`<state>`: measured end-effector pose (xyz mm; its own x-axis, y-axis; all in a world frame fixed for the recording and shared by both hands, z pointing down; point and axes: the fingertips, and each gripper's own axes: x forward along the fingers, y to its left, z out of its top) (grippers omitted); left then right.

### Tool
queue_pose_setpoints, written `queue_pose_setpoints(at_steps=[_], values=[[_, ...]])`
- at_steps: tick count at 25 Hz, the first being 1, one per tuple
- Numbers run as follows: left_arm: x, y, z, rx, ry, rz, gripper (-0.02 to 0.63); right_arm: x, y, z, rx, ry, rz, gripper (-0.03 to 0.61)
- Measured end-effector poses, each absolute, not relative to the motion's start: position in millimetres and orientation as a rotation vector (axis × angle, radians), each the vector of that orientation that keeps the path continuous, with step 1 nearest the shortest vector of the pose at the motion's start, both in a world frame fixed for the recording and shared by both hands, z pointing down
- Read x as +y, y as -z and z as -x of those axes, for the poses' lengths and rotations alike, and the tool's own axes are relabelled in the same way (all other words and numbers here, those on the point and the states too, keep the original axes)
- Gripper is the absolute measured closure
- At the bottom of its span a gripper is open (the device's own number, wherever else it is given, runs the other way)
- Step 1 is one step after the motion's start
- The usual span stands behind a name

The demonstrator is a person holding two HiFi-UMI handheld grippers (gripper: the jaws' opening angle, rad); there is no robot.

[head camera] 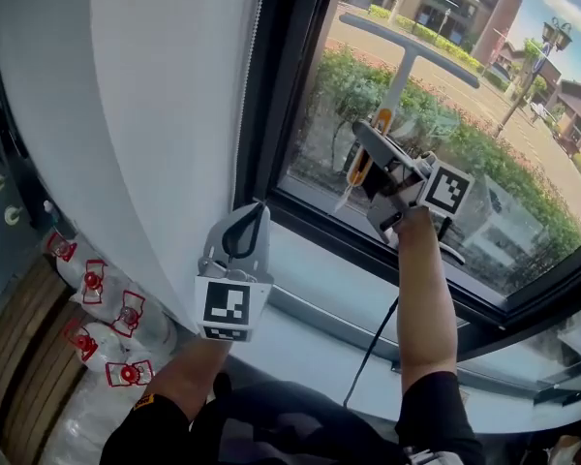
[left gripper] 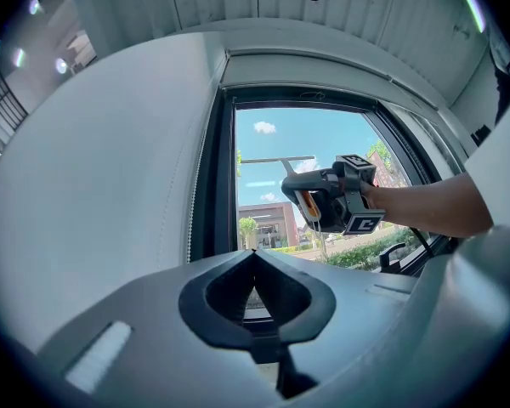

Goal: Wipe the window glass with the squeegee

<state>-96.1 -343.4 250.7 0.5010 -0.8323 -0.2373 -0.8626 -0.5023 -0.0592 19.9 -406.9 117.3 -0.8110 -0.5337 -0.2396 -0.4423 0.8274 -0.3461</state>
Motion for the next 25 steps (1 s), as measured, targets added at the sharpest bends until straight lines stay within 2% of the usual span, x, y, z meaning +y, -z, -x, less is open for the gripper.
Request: queue_pose_setpoints(at_steps=[9,20,25], values=[[-344,-269,79,1.433,-0.228,2.621,0.603,-403,-173,-23,2.655,0.531,0.748,0.548],[-331,-328,63,1.441,-0.095,2.728,0.603,-368,-301,-28,2.532,0.828,0.769,0.548],[-326,-344,59,1.458,-0.058,2.754,0.603,-361,-329,-31,2.516,0.901,0.778,0.548]])
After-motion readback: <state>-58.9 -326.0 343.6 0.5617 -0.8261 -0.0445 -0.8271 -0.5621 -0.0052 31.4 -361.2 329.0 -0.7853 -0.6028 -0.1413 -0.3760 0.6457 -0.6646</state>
